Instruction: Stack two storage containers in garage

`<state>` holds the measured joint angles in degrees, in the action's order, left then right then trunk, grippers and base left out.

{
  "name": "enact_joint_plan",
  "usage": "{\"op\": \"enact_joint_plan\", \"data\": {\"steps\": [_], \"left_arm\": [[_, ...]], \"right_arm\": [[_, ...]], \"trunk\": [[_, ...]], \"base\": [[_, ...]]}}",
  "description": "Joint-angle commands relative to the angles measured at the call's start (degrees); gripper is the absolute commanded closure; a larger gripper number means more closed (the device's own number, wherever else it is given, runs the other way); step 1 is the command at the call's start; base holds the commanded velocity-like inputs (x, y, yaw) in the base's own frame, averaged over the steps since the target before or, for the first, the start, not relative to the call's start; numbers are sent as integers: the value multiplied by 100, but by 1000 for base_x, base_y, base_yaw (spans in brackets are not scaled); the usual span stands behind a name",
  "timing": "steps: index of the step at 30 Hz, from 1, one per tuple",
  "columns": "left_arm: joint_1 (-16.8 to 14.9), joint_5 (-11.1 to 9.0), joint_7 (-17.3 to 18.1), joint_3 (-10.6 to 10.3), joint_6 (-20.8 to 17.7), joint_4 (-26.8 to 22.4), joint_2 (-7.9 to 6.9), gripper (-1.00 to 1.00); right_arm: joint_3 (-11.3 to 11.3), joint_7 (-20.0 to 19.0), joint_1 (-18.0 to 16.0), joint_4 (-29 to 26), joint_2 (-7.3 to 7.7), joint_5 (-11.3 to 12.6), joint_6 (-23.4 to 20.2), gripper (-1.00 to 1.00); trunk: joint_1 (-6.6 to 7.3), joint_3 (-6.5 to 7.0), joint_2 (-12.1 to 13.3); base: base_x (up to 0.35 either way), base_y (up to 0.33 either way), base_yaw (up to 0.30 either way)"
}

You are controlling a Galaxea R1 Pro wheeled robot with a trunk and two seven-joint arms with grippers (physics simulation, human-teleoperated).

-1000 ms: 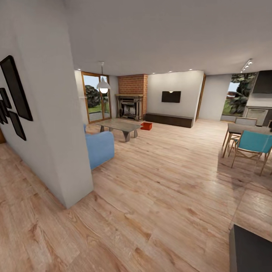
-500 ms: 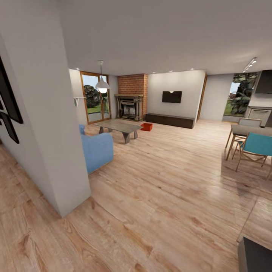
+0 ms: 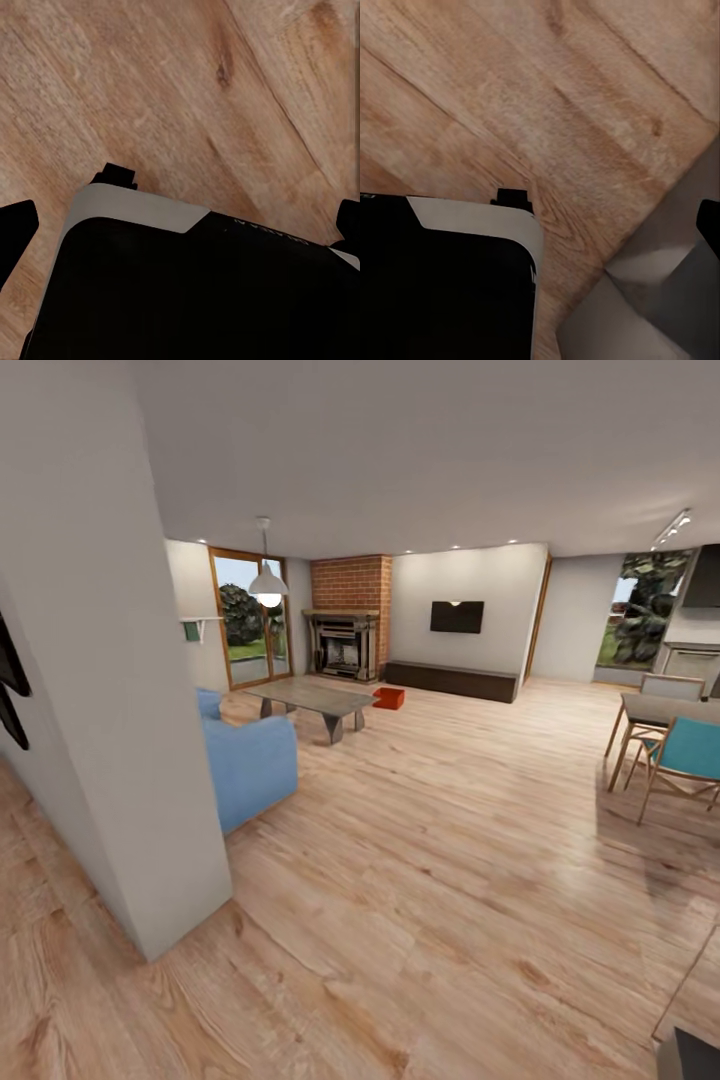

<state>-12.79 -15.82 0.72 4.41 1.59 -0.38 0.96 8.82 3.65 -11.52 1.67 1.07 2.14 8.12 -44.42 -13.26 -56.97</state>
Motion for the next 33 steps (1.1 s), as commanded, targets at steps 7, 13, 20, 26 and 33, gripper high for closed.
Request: {"op": "enact_joint_plan", "data": {"steps": [7,13,20,26,33], "left_arm": [[-4,-9,8,42,17,5,1,-100],[-4,-9,8,42,17,5,1,-100],[-4,-9,7,42,17,7,1,-100],[-4,-9,7,42,17,9,1,-100],[-4,-9,8,42,17,6,1,-100]], "right_arm": [[50,13,-8,18,-1,9,32,-100],[50,-10,-8,18,-1,-1,36,-100],[50,-13,-8,18,-1,-3,38,-100],[50,-13,-8,18,-1,-3,39,-100],[50,-13,-8,18,-1,-3,36,-100]], "trunk": [[-4,-7,-4],[-4,-7,-4],[-4,-7,-4],[-4,-7,-4],[-4,-7,-4]], "base": [[322,0,-1],[322,0,-157],[322,0,-244],[322,0,-247],[322,0,-247]]}}
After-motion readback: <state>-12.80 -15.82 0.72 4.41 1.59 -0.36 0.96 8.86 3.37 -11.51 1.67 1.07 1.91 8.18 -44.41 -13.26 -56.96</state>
